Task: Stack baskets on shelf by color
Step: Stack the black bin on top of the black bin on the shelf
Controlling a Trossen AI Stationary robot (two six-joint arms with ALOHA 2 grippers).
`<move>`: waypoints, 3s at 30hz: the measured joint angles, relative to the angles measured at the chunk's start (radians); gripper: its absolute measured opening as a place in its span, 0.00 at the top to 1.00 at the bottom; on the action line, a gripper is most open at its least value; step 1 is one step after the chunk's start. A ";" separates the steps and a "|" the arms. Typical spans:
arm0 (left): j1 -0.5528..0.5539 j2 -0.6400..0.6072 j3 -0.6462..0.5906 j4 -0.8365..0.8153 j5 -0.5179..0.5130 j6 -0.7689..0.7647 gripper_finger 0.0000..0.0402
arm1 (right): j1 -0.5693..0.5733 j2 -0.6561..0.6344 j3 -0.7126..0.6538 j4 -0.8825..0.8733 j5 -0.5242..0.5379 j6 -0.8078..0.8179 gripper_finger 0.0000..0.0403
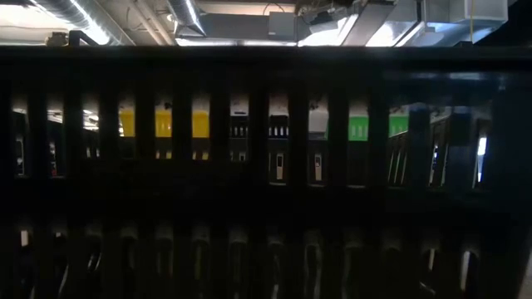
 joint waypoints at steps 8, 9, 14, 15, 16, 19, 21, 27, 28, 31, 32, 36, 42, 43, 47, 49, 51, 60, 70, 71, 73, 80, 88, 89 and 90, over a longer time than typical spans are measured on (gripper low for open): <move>-0.051 -0.001 0.000 0.016 0.149 0.128 1.00 | 0.002 0.138 0.000 0.009 -0.013 -0.003 0.81; -0.056 -0.002 0.000 0.027 0.165 0.136 1.00 | 0.002 0.154 0.000 0.013 -0.013 -0.003 0.81; -0.071 -0.004 0.000 0.051 0.194 0.156 1.00 | 0.005 0.213 -0.001 0.066 -0.047 -0.005 0.81; -0.073 -0.005 0.000 0.051 0.194 0.156 1.00 | 0.005 0.218 -0.001 0.082 -0.052 -0.005 0.81; -0.075 -0.006 0.000 0.051 0.194 0.156 1.00 | 0.004 0.222 -0.001 0.096 -0.053 -0.006 0.81; -0.074 -0.006 0.000 0.051 0.194 0.156 1.00 | 0.004 0.226 -0.001 0.109 -0.053 -0.006 0.81; -0.074 -0.006 0.000 0.050 0.194 0.156 1.00 | 0.004 0.226 -0.001 0.107 -0.043 -0.007 0.81; -0.074 -0.006 0.000 0.050 0.194 0.156 1.00 | 0.013 0.248 -0.001 0.111 -0.052 -0.011 0.81; -0.074 -0.006 0.000 0.050 0.194 0.156 1.00 | 0.018 0.255 -0.001 0.104 -0.061 -0.015 0.81; -0.074 -0.006 0.000 0.050 0.194 0.157 1.00 | 0.031 0.285 -0.002 0.112 -0.087 -0.045 0.81; -0.074 -0.006 0.000 0.049 0.194 0.157 1.00 | 0.036 0.294 -0.002 0.117 -0.091 -0.055 0.81; -0.074 -0.007 0.000 0.049 0.194 0.157 1.00 | 0.052 0.334 -0.002 0.145 -0.090 -0.059 0.81; -0.074 -0.007 0.000 0.049 0.194 0.157 1.00 | 0.065 0.370 -0.002 0.157 -0.036 -0.056 0.81; -0.074 -0.007 0.000 0.048 0.194 0.157 1.00 | 0.066 0.372 -0.002 0.159 -0.036 -0.056 0.81; -0.074 -0.007 0.000 0.049 0.194 0.157 1.00 | 0.067 0.373 -0.002 0.167 -0.015 -0.055 0.81; -0.074 -0.007 0.000 0.049 0.194 0.157 1.00 | 0.068 0.373 -0.002 0.167 -0.011 -0.054 0.81; -0.074 -0.007 0.000 0.049 0.194 0.156 1.00 | 0.068 0.376 -0.002 0.171 -0.012 -0.039 0.81; -0.074 -0.007 0.000 0.049 0.194 0.156 1.00 | 0.069 0.420 -0.002 0.187 -0.011 -0.004 0.81; -0.074 -0.007 0.000 0.049 0.194 0.156 1.00 | 0.069 0.434 -0.001 0.243 0.029 0.020 0.85; -0.074 -0.007 0.000 0.049 0.194 0.156 1.00 | 0.069 0.437 -0.001 0.256 0.027 0.019 0.86; -0.074 -0.007 0.000 0.049 0.194 0.156 1.00 | 0.069 0.439 -0.001 0.257 0.024 0.022 0.90; -0.074 -0.007 0.000 0.049 0.194 0.156 1.00 | 0.069 0.439 0.019 0.236 0.014 0.074 0.98; -0.074 -0.007 0.000 0.049 0.194 0.156 1.00 | 0.062 0.439 0.145 0.037 -0.063 0.154 0.99; -0.074 -0.007 0.000 0.049 0.194 0.156 1.00 | 0.060 0.439 0.166 0.015 -0.077 0.153 0.99; -0.074 -0.007 0.000 0.048 0.194 0.156 1.00 | 0.057 0.439 0.190 -0.005 -0.095 0.154 0.99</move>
